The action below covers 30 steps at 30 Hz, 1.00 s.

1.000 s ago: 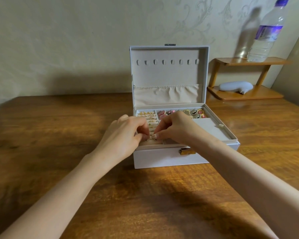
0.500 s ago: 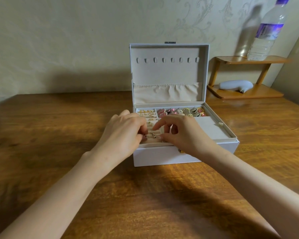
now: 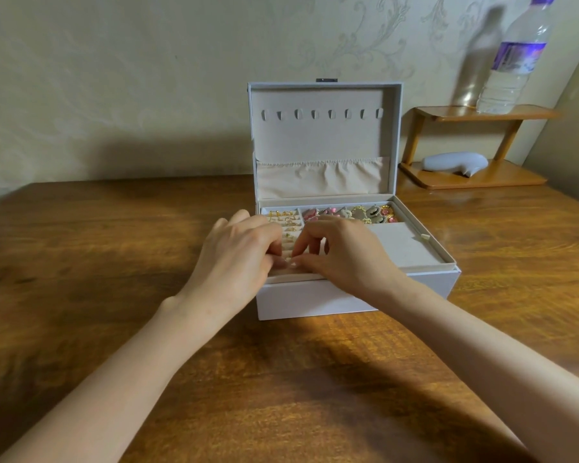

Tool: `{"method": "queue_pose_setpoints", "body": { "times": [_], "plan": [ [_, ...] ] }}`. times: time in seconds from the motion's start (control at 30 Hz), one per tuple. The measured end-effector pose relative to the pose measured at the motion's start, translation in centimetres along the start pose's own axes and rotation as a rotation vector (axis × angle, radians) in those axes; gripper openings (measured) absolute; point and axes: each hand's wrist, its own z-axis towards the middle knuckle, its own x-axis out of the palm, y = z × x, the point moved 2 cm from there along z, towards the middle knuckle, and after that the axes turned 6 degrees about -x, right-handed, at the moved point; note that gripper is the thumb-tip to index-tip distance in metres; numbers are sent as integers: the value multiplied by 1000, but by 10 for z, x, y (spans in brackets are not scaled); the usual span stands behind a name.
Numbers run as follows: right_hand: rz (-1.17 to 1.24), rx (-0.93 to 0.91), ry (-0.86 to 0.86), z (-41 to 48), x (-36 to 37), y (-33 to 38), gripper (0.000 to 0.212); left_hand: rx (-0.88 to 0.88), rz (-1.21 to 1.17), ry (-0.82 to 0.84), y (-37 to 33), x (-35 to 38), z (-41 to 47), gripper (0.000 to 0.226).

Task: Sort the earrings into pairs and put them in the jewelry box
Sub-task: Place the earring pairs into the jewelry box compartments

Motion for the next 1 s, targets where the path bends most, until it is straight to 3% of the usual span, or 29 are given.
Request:
{"method": "queue_pose_setpoints", "body": {
  "times": [0.43,0.77,1.0],
  "plan": [
    [-4,-84,87,2,-2,-4,19,-69,-130,-1,7,-7,-2,9],
    [88,-75,-21,-8,-10,-12,24,-107,-119,68,4,-3,-2,4],
    [29,-226,-62,-10,-5,-16,32,-115,-143,70,4,2,1,9]
  ]
}}
